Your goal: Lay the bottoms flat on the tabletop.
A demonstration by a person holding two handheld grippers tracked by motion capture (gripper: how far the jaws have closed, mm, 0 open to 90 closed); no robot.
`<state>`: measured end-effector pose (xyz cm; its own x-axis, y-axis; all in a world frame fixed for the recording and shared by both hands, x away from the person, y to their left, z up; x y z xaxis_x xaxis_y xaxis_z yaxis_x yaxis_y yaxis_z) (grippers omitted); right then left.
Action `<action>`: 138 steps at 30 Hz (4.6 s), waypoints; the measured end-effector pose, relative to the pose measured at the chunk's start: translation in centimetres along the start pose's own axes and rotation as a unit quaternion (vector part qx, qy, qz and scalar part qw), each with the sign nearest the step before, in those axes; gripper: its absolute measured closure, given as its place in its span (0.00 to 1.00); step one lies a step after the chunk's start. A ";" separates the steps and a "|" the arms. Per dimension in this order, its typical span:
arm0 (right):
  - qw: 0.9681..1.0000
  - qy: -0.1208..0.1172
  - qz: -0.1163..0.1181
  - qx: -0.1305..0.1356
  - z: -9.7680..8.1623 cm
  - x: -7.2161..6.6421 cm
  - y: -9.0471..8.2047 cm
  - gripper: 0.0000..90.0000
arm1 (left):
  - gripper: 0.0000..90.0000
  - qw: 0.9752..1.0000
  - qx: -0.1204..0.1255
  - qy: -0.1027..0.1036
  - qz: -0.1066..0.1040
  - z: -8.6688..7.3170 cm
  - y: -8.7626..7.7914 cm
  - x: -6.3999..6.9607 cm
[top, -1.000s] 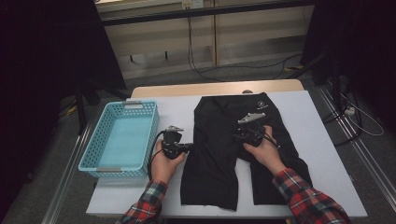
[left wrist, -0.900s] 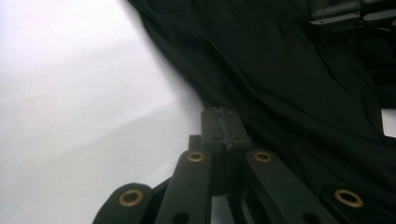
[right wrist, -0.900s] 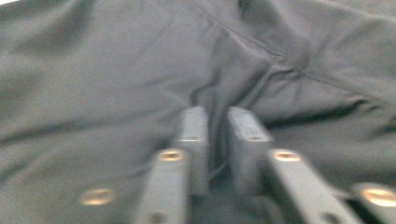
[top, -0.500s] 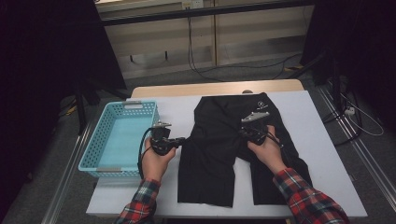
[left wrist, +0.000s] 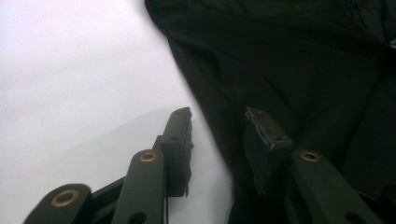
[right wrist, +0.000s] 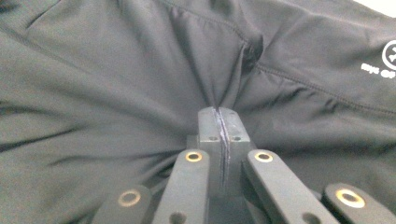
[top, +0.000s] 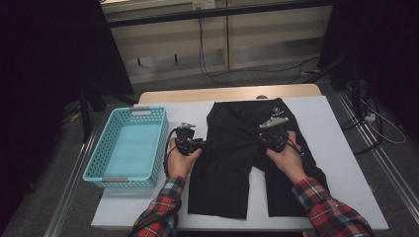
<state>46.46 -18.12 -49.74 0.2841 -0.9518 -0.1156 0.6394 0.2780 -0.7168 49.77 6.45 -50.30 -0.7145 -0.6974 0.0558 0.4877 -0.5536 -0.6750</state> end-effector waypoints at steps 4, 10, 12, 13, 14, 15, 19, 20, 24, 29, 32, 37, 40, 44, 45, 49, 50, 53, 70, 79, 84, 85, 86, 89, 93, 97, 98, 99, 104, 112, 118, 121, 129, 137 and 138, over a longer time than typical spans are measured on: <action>1.000 0.006 0.000 0.003 0.0 0.4 -0.2 1.00 | 0.71 1.000 -0.004 0.004 0.001 0.4 0.5 0.4; 1.000 0.017 -0.012 0.007 0.1 0.9 -0.6 1.00 | 0.79 1.000 -0.010 0.003 0.008 0.8 0.9 0.6; 1.000 0.021 0.003 0.009 0.1 0.7 -0.7 1.00 | 0.90 1.000 -0.009 -0.005 -0.020 0.8 1.3 1.4; 1.000 0.019 0.003 0.010 0.1 0.6 -0.7 1.00 | 0.90 1.000 -0.010 0.012 -0.010 0.9 1.4 1.5; 1.000 0.018 0.006 0.008 0.1 0.5 -0.7 1.00 | 0.92 1.000 -0.009 0.009 -0.017 0.9 1.4 1.7; 1.000 0.015 0.005 0.008 0.0 0.5 -0.7 1.00 | 0.97 1.000 -0.008 -0.003 -0.023 0.9 1.5 1.8; 1.000 0.007 -0.004 0.006 0.0 0.6 -0.6 1.00 | 0.98 1.000 -0.004 -0.001 -0.014 1.3 1.1 1.6; 1.000 0.008 -0.003 0.006 0.0 0.6 -0.6 1.00 | 0.98 1.000 0.002 -0.006 -0.011 1.5 0.9 1.4; 1.000 0.007 0.005 0.006 0.0 0.4 -0.6 1.00 | 0.98 0.999 0.028 -0.021 0.003 2.6 -1.0 -0.3; 1.000 0.005 0.015 0.007 0.0 -0.1 -0.4 1.00 | 0.98 0.999 0.041 -0.020 0.012 2.9 -2.5 -1.2; 1.000 0.005 0.023 0.005 -0.1 -0.5 -0.2 0.98 | 0.98 0.999 0.039 -0.027 0.015 2.4 -2.6 -1.0; 0.999 0.011 0.034 0.008 -0.1 -0.7 -0.4 0.79 | 0.72 0.999 0.023 -0.011 0.022 1.3 -1.5 -1.2; 0.999 0.013 0.042 0.011 -0.3 -0.5 -1.1 0.67 | 0.63 0.999 0.023 -0.017 0.020 0.9 -0.9 -1.3; 0.998 0.029 0.061 0.018 -0.3 -0.2 -2.4 0.56 | 0.48 0.999 0.025 -0.020 0.013 0.5 -0.9 -1.2; 0.997 0.031 0.062 0.022 -0.3 -0.2 -2.8 0.51 | 0.45 0.999 0.025 -0.020 0.013 0.5 -0.9 -1.2; 0.996 0.026 0.076 0.025 -0.7 -0.5 -4.0 0.43 | 0.43 1.000 0.018 0.013 0.011 0.2 -2.1 -0.6; 0.997 0.021 0.075 0.023 -0.9 -0.6 -4.1 0.40 | 0.48 1.000 0.016 0.017 0.008 0.1 -2.3 -0.4; 0.997 0.019 0.074 0.022 -1.3 -0.5 -4.3 0.39 | 0.57 1.000 0.009 0.029 -0.004 -0.2 -1.9 0.4; 0.998 0.032 0.055 0.021 -2.6 1.3 -4.9 0.37 | 0.98 0.999 -0.015 -0.019 0.026 -1.5 -3.0 -2.1; 0.998 0.061 -0.013 0.027 -4.0 6.3 -6.8 0.39 | 0.65 0.999 -0.025 0.023 0.018 -2.1 -3.9 -0.3; 0.996 0.079 -0.024 0.023 -4.8 7.6 -7.0 0.39 | 0.70 0.999 -0.035 0.028 0.028 -3.1 -3.9 -0.2; 0.995 0.089 -0.034 0.023 -4.8 7.9 -7.2 0.40 | 0.75 0.998 -0.037 0.030 0.029 -3.2 -3.9 -0.2; 0.995 0.086 -0.034 0.025 -4.8 8.1 -7.3 0.40 | 0.82 0.998 -0.046 0.029 0.025 -3.3 -4.1 -0.1; 0.995 0.088 -0.045 0.030 -4.8 8.7 -7.5 0.41 | 0.96 0.998 -0.052 0.032 0.007 -3.6 -4.4 0.6; 0.992 0.117 -0.056 0.006 -5.6 10.5 -6.8 0.50 | 1.00 0.998 -0.060 0.008 -0.015 -3.6 -4.9 1.1; 0.992 0.114 -0.053 -0.001 -6.3 10.6 -6.9 0.56 | 1.00 0.998 -0.060 0.017 -0.012 -3.5 -5.1 1.1; 0.992 0.116 -0.049 0.000 -6.4 10.5 -7.0 0.60 | 1.00 0.998 -0.062 0.016 -0.014 -3.5 -5.2 1.1; 0.993 0.113 -0.044 0.002 -6.5 10.3 -7.1 0.65 | 1.00 0.998 -0.061 0.015 -0.014 -3.6 -5.2 1.1; 0.993 0.114 -0.014 -0.008 -6.8 9.6 -7.4 0.94 | 1.00 0.998 -0.054 0.014 -0.014 -3.5 -5.3 1.2; 0.992 0.118 -0.040 0.035 -4.8 12.5 -6.4 0.97 | 1.00 0.998 -0.049 0.024 -0.016 -3.2 -4.6 1.3; 0.993 0.108 -0.052 0.022 -5.8 11.7 -7.6 0.64 | 0.99 0.999 -0.037 0.034 -0.018 -3.1 -4.9 1.3; 0.991 0.123 -0.047 0.014 -6.9 11.6 -9.2 0.63 | 0.99 0.999 -0.030 0.030 -0.019 -3.1 -5.4 1.1; 0.991 0.130 -0.027 -0.013 -10.9 10.9 -12.0 0.86 | 0.76 0.999 -0.017 0.044 -0.003 -2.8 -5.5 1.3; 0.990 0.140 -0.001 -0.037 -13.2 10.1 -14.5 1.00 | 0.46 0.998 -0.001 0.057 0.000 -2.4 -5.3 1.5; 0.990 0.136 0.001 -0.035 -13.4 10.2 -14.7 1.00 | 0.46 0.998 -0.004 0.059 -0.003 -2.4 -5.2 1.6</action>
<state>30.33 -33.66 -49.61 0.0758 -0.9536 -0.2912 0.5860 0.2789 -0.7608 44.87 9.35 -48.44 -0.7719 -0.6352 -0.0263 0.4793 -0.5543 -0.6804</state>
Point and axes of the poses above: each handheld gripper's, and its own axes: y roughly forward along the jaws, z roughly out of its top, x roughly to its right, the point moved 7 cm from there along y, roughly forward along the jaws, and after that the axes turned 15 degrees about y, right-handed, at the moved point
